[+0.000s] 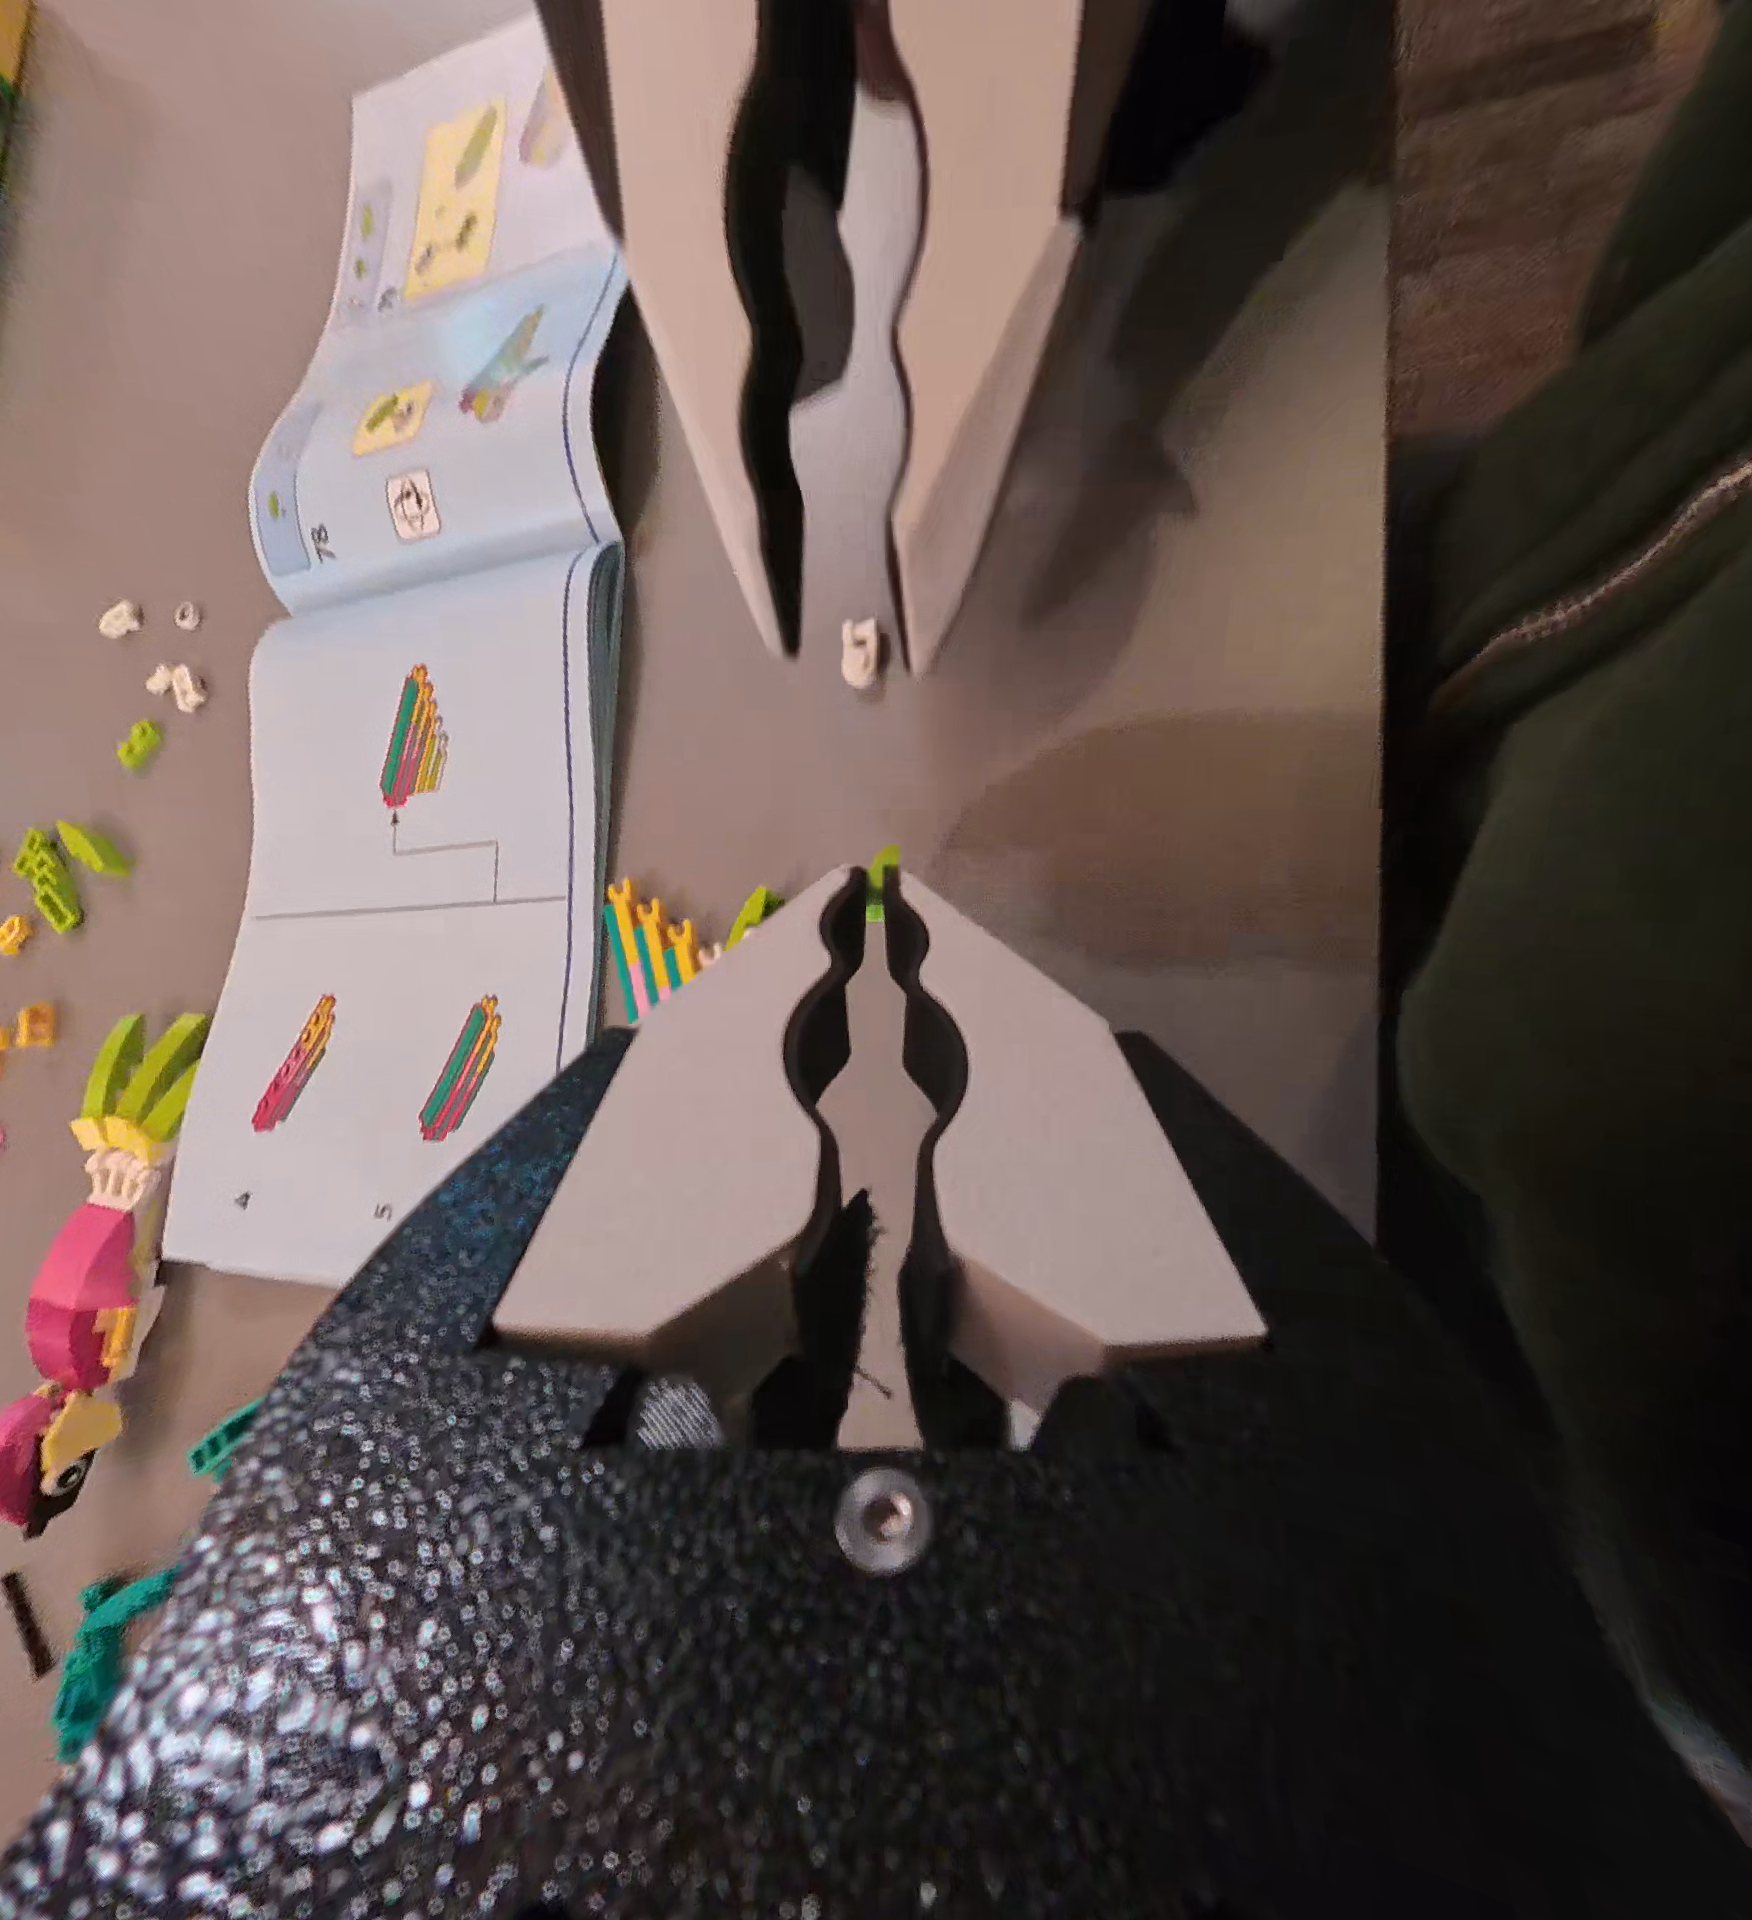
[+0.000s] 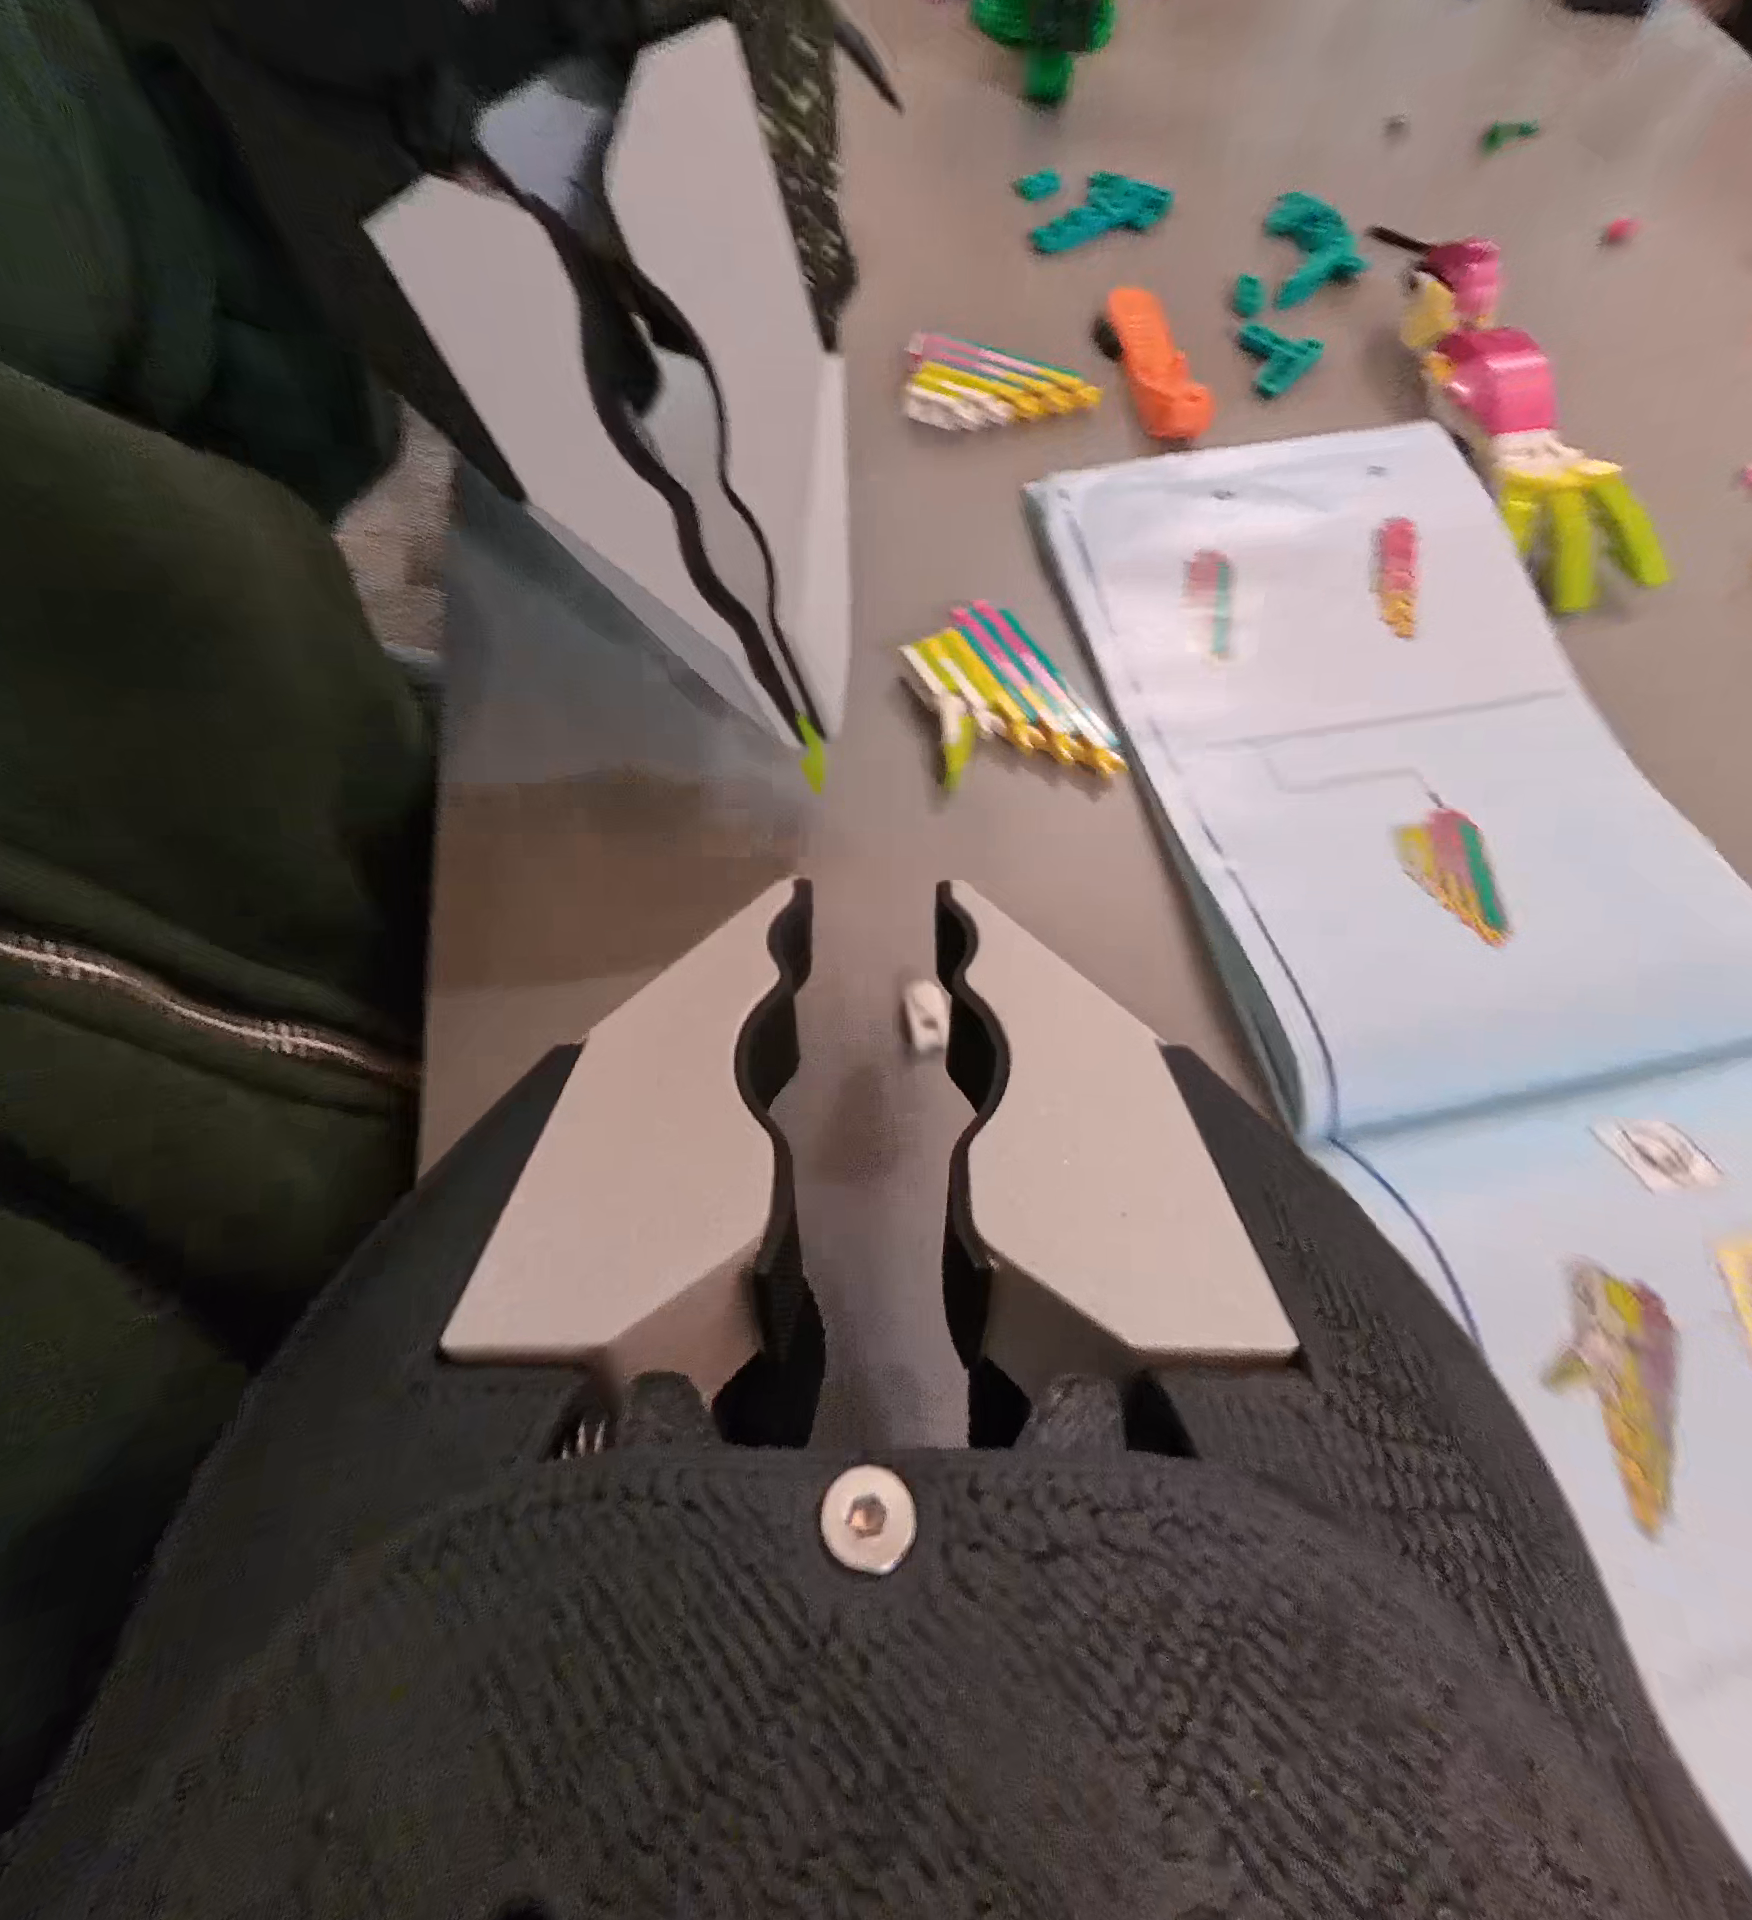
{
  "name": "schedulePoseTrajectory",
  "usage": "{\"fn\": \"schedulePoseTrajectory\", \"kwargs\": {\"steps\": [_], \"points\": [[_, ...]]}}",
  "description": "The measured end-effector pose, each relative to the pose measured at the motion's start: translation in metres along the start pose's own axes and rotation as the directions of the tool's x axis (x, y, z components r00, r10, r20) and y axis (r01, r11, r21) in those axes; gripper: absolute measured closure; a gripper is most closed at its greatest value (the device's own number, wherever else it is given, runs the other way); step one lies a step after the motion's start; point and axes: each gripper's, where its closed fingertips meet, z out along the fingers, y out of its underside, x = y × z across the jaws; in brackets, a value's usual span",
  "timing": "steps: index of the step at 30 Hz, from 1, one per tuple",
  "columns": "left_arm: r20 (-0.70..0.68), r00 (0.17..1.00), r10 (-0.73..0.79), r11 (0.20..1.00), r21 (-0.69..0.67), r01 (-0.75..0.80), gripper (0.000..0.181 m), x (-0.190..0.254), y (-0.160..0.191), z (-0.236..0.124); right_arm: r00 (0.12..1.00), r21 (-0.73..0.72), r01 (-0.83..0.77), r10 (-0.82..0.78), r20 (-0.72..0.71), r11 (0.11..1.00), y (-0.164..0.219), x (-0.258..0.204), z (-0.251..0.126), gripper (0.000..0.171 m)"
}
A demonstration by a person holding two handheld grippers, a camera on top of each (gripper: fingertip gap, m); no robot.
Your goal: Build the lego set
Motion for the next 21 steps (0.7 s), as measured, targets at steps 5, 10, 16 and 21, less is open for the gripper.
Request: {"fn": "schedulePoseTrajectory", "kwargs": {"steps": [5,10,16,21], "points": [[-0.096,0.993,-0.069,0.991,0.112,0.080,0.181,0.008,-0.022,-0.004,0.990,0.025,0.036,-0.040,0.135,0.999,-0.013,-0.021,0.015,0.155],[-0.136,0.986,-0.095,0.979,0.165,0.117,0.181,0.008,-0.035,-0.011,0.982,0.102,0.014,-0.033,0.188,0.995,-0.025,-0.028,0.009,0.167],[-0.132,0.932,-0.338,0.789,0.500,0.357,0.166,-0.032,-0.076,-0.045,0.974,0.476,-0.201,0.121,0.193,0.856,-0.071,-0.006,-0.031,0.167],[-0.440,0.791,-0.425,0.437,0.666,0.605,0.164,-0.051,-0.108,-0.073,0.902,0.737,-0.425,0.177,0.394,0.525,-0.111,0.008,-0.080,0.168]]}}
